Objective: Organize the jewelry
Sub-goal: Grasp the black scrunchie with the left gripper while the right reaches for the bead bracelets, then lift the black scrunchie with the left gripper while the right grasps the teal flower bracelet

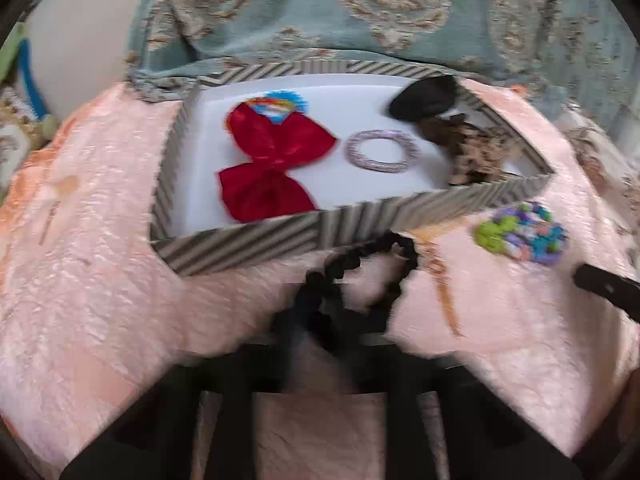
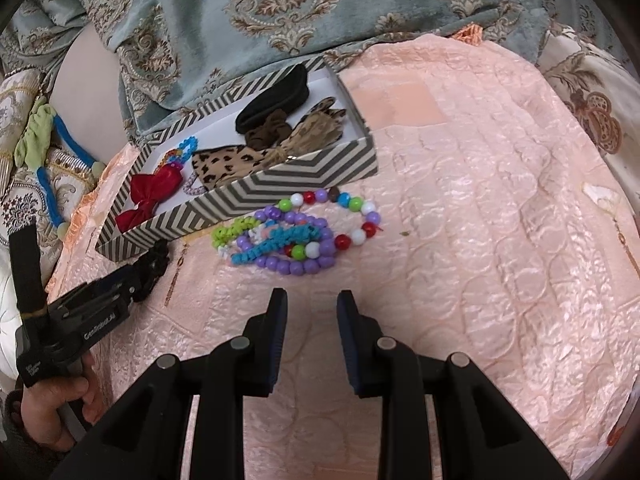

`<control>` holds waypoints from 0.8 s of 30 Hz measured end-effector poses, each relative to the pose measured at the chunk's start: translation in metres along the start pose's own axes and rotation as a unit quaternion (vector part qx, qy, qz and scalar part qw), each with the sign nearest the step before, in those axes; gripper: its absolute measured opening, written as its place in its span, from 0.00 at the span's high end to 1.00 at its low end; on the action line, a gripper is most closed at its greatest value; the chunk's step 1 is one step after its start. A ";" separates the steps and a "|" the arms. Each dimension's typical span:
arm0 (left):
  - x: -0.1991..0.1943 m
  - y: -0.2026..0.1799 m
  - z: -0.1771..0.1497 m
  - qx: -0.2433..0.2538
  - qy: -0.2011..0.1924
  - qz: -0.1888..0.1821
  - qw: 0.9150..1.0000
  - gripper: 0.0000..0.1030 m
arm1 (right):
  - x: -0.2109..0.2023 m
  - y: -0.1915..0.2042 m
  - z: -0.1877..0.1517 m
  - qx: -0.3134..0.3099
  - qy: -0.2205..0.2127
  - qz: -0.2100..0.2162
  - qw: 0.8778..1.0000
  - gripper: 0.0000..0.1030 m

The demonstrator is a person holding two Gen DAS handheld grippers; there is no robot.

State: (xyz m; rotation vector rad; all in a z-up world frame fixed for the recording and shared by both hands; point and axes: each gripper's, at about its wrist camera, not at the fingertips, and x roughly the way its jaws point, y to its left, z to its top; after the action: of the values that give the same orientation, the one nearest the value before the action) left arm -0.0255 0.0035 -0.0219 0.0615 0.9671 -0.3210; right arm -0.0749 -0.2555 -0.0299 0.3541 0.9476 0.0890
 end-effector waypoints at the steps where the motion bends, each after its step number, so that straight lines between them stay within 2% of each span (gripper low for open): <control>1: -0.003 -0.001 -0.001 0.002 0.000 -0.015 1.000 1.00 | -0.001 -0.001 0.001 0.000 -0.003 -0.003 1.000 0.74; 3: -0.009 -0.003 -0.003 -0.001 -0.002 -0.056 0.998 1.00 | -0.003 -0.005 0.006 -0.001 -0.009 -0.007 1.000 0.74; 4: -0.013 -0.006 -0.004 0.004 -0.010 -0.060 0.998 1.00 | -0.003 -0.008 0.008 -0.001 -0.010 -0.005 1.000 0.74; 6: -0.019 -0.010 -0.003 0.013 -0.026 -0.054 0.998 1.00 | 0.000 -0.010 0.014 -0.010 -0.003 -0.002 1.000 0.74; 10: -0.023 -0.005 0.001 -0.007 -0.034 -0.047 0.998 1.00 | 0.015 0.002 0.024 -0.069 0.014 0.007 0.998 0.74; 16: -0.019 0.002 -0.001 -0.013 -0.021 -0.039 0.999 1.00 | 0.021 0.031 0.035 -0.174 -0.014 -0.018 0.984 0.74; 21: -0.015 0.003 -0.002 -0.017 -0.013 -0.035 0.999 1.00 | 0.009 0.029 0.039 -0.152 -0.033 0.008 0.988 0.73; 23: -0.014 0.000 -0.001 -0.015 -0.012 -0.036 0.999 1.00 | 0.011 0.029 0.042 -0.148 -0.040 0.008 0.988 0.64; 24: -0.014 -0.001 -0.001 -0.014 -0.012 -0.037 0.999 1.00 | 0.013 0.029 0.044 -0.147 -0.039 0.007 0.988 0.63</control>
State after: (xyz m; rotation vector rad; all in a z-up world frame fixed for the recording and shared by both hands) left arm -0.0341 0.0066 -0.0110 -0.0034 0.9504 -0.3753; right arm -0.0297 -0.2362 -0.0072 0.0902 0.8403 0.2238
